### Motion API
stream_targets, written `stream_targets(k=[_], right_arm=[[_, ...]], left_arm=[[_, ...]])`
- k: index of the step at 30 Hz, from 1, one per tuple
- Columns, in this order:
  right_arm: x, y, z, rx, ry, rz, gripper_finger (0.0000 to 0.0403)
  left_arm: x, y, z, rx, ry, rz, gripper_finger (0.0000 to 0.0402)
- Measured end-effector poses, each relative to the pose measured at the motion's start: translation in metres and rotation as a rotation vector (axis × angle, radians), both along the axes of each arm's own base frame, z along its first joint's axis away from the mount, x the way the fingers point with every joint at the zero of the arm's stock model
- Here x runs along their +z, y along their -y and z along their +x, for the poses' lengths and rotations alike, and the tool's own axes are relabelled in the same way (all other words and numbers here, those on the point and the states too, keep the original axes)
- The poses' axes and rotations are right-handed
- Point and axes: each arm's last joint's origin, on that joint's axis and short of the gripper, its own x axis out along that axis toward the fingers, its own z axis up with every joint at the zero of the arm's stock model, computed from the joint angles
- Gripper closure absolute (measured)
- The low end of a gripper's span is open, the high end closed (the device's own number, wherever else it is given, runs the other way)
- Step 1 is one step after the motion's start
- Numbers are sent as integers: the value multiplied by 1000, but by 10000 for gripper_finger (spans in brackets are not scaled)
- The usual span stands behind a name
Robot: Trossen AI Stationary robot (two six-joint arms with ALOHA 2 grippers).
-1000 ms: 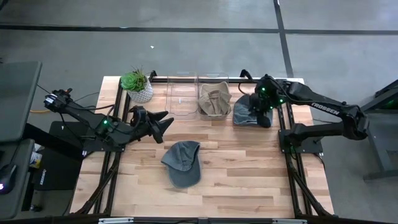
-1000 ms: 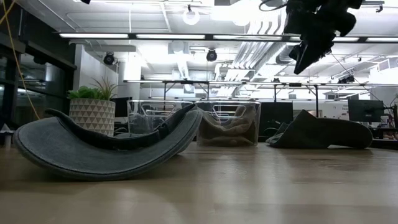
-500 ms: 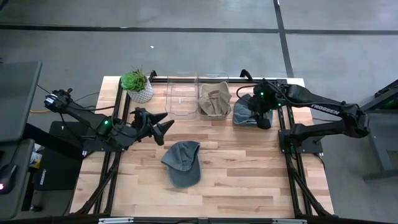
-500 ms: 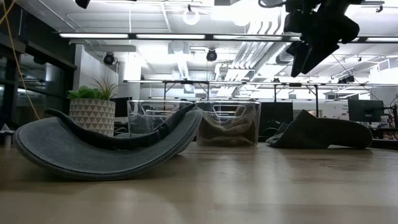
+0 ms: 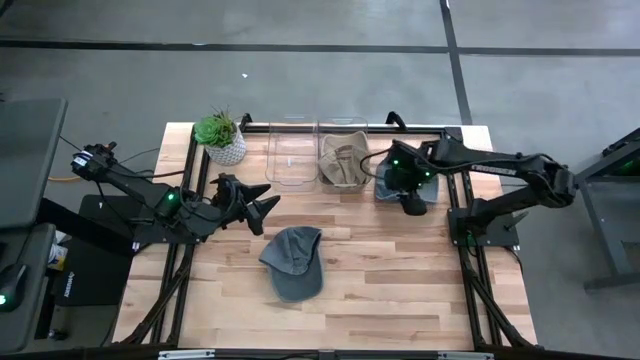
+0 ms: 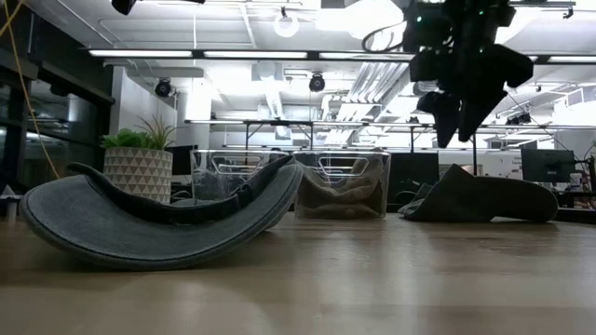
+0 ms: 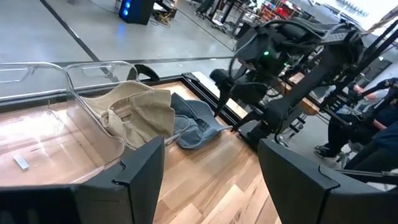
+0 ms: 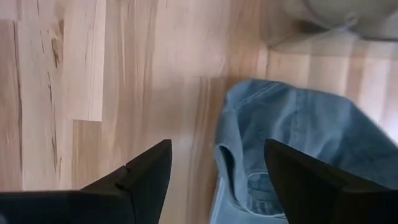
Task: Pick & Place hat
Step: Put the top gray cap into the left transparent bin
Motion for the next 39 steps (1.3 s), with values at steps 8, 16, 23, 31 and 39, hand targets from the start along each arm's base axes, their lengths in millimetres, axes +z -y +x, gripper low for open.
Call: stream_targets(k=[8,16,23,31,39], right_arm=[[-19,5,11,-19,-92,7,152],[-38,8,20,-14,-175,67,152],[-49,11,24,-20,-232,50,153],[-58,13,24,-25,-308,29,153],[-60,15,24,-45,-339,-33,172]], left_arm=[[-4,0,-1,-1,-20,-23,160],[-6,0,-2,-15,-41,-24,160],[-6,0,-2,-22,-42,-27,160],[-6,0,-1,-27,-43,-28,160],[-6,0,-1,-33,-34,-54,160]])
